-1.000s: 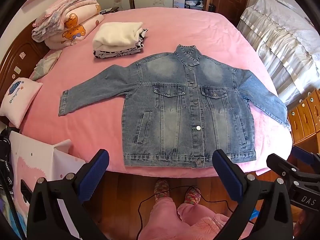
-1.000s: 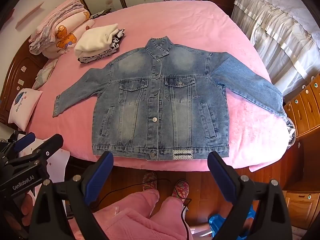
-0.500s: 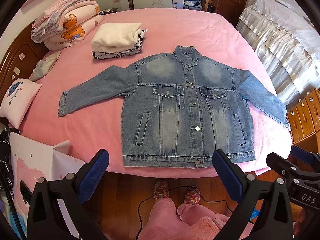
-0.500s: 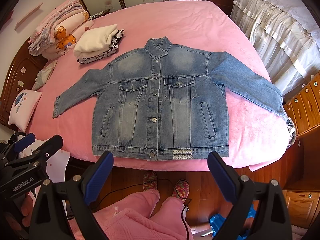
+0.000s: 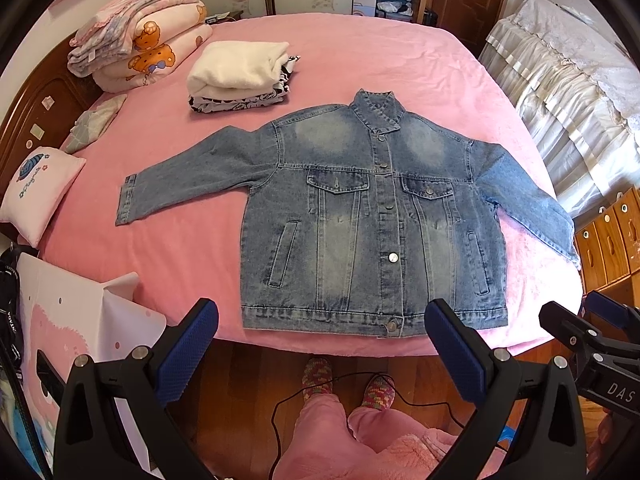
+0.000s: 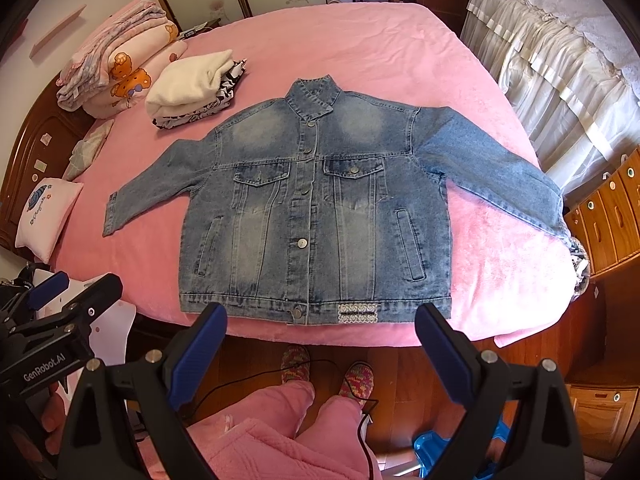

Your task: Fold large clothes

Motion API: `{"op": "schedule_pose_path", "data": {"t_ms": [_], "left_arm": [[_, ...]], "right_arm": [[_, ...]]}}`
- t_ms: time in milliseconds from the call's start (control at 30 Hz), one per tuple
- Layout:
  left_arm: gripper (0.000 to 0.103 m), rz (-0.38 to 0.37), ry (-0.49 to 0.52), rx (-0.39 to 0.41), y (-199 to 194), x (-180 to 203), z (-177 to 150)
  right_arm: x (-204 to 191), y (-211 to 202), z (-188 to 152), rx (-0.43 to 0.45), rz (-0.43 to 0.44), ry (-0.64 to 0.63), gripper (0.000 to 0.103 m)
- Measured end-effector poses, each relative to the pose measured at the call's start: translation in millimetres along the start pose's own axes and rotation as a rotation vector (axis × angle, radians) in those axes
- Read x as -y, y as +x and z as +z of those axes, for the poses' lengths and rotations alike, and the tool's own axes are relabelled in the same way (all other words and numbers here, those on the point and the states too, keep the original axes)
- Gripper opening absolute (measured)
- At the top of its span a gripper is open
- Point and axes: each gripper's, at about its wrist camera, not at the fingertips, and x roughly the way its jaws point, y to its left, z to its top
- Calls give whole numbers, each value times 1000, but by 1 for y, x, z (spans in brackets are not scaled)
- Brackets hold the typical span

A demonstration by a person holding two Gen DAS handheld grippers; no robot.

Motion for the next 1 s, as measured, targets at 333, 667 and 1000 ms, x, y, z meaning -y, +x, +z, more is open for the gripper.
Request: {"op": "schedule_pose_path", "data": {"t_ms": [333,667,1000], "left_arm": [[102,56,-28,4,-1,17,-2],[102,29,-123,-32,3,28,-9],[102,58,-275,-12,7,-23,1]], "right_arm": [[3,0,11,18,5,-100,96],[16,10,17,-3,45,-180,96],[10,22,32,22,60,-227,96]]}}
